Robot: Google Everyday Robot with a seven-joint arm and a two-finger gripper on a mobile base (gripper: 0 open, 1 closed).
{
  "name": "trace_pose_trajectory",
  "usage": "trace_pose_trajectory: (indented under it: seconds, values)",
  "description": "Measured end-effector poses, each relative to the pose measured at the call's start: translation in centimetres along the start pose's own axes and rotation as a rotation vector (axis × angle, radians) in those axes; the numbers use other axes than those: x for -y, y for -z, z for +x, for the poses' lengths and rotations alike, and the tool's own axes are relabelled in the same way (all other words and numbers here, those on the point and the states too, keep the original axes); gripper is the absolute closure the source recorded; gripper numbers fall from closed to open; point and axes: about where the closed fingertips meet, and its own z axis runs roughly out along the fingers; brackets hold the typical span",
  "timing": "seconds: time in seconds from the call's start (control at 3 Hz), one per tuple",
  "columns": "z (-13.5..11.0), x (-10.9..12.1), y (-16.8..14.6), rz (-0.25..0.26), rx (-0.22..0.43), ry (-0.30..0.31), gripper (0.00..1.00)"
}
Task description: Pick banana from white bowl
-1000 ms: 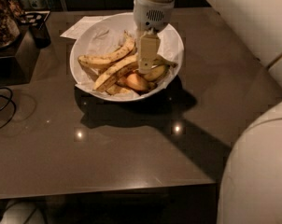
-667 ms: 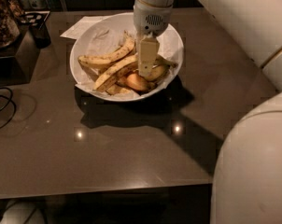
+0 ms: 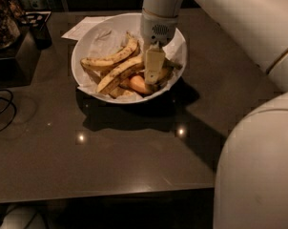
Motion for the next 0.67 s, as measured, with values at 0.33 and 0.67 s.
trace_pose_trajectory:
  seconds: [0.33,0.67]
  values:
    - [-0.56,0.78,-0.01,0.028,0.017,0.001,0.77]
    - [-0.56,0.78,0.0,0.028,0.017,0.001,1.0]
